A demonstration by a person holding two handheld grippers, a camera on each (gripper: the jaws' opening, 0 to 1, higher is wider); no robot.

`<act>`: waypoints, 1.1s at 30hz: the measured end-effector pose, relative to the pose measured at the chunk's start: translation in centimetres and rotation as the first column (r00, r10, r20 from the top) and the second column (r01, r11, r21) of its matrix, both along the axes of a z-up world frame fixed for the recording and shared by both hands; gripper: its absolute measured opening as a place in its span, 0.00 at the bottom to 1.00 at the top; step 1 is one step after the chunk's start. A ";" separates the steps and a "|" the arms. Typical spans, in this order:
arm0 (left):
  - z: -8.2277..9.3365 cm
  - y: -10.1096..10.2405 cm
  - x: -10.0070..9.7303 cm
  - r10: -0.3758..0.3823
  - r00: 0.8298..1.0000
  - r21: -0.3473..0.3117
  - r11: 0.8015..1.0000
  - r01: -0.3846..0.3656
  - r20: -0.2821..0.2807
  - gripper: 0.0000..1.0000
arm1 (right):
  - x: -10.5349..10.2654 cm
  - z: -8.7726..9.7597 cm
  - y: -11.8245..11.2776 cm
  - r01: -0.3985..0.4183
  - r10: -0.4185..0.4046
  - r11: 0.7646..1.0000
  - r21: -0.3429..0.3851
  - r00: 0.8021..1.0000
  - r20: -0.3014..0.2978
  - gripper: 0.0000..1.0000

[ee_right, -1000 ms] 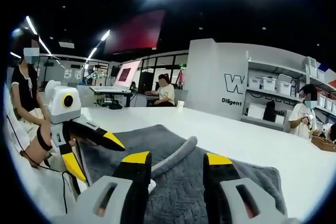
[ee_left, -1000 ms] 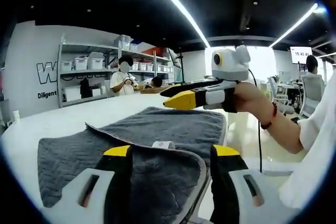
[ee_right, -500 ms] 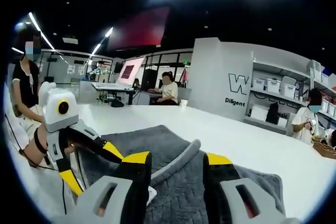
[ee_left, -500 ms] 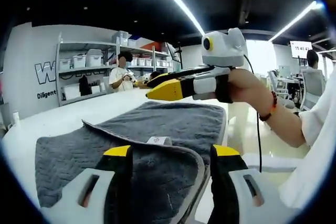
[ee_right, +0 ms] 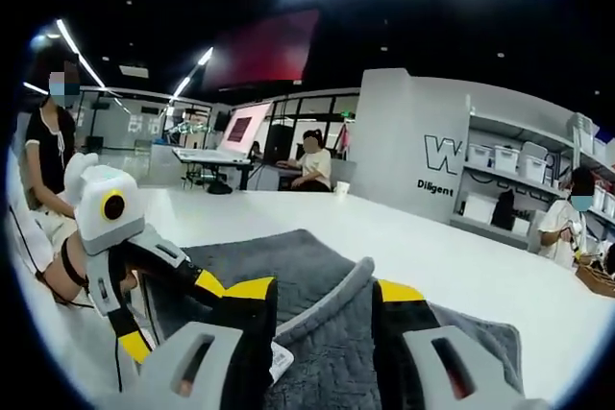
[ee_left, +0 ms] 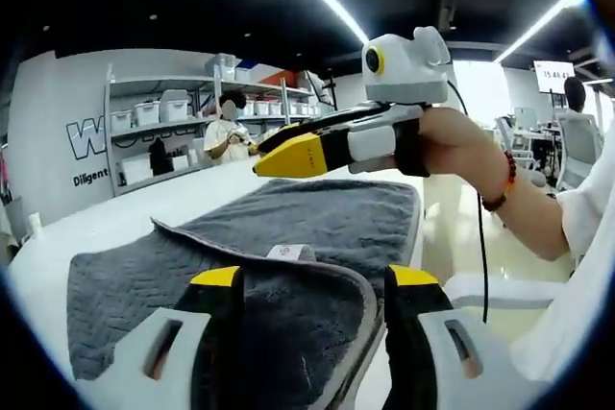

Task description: Open the folded towel by lifting each exposed corner and separating the folded layers until the towel lies flat within the target outline without major curled edges

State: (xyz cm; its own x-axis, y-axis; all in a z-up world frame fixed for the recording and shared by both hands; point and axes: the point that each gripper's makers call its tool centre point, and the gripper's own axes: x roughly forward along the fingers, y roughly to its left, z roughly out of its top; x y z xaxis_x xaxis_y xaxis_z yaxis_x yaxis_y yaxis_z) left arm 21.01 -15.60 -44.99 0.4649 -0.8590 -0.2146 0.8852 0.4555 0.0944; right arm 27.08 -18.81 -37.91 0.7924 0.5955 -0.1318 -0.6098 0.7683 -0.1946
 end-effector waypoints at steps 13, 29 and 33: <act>-1.1 -0.9 -0.2 -0.006 1.000 0.038 0.999 0.005 0.017 0.55 | 0.0 0.0 0.5 -0.009 0.009 1.000 0.000 1.000 -0.002 0.36; -1.8 -0.5 0.2 0.031 0.999 0.050 0.998 -0.030 -0.022 0.52 | 0.4 -0.4 1.4 -0.029 0.029 1.000 -0.001 0.999 -0.014 0.36; -1.6 -0.2 0.2 0.040 0.999 0.045 0.998 -0.040 -0.014 0.50 | 0.4 -0.6 1.3 -0.027 0.027 1.000 -0.001 0.999 -0.018 0.36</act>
State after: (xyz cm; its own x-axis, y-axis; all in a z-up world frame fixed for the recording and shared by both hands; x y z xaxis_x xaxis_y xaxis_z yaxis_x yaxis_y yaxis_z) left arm 21.23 -15.81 -46.60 0.4954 -0.8291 -0.2593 0.8677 0.4863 0.1028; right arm 27.51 -17.47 -38.47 0.7738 0.6162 -0.1465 -0.6334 0.7516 -0.1842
